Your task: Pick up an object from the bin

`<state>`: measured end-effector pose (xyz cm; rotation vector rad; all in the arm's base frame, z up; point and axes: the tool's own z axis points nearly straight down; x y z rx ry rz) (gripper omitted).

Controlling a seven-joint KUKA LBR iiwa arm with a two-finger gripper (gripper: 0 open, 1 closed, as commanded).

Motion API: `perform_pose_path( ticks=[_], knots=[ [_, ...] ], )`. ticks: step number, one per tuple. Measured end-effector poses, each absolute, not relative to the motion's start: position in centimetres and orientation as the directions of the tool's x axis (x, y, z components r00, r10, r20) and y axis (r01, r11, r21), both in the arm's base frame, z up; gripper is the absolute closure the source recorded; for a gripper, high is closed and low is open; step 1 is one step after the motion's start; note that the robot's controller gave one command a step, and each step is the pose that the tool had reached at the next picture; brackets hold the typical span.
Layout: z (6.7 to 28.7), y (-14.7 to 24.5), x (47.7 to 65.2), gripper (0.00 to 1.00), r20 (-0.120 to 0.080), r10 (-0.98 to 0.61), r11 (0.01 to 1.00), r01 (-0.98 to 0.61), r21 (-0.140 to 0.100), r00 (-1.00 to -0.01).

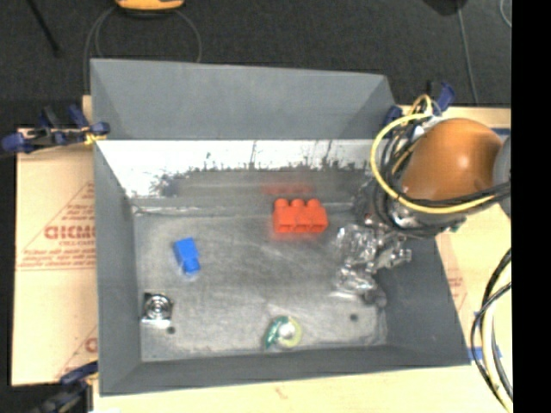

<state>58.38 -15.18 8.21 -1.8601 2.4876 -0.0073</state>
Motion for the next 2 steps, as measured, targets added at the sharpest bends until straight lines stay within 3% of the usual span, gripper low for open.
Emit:
perform_pose_path(
  ticks=[1, 2],
  knots=[
    [16.8, -12.9, 57.6, 1.00, -0.002, -0.962, 0.274, -0.962, -0.007, -0.274],
    [22.3, -15.1, 58.0, 1.00, 0.001, -0.963, 0.270, -0.963, -0.006, -0.270]
  ],
)
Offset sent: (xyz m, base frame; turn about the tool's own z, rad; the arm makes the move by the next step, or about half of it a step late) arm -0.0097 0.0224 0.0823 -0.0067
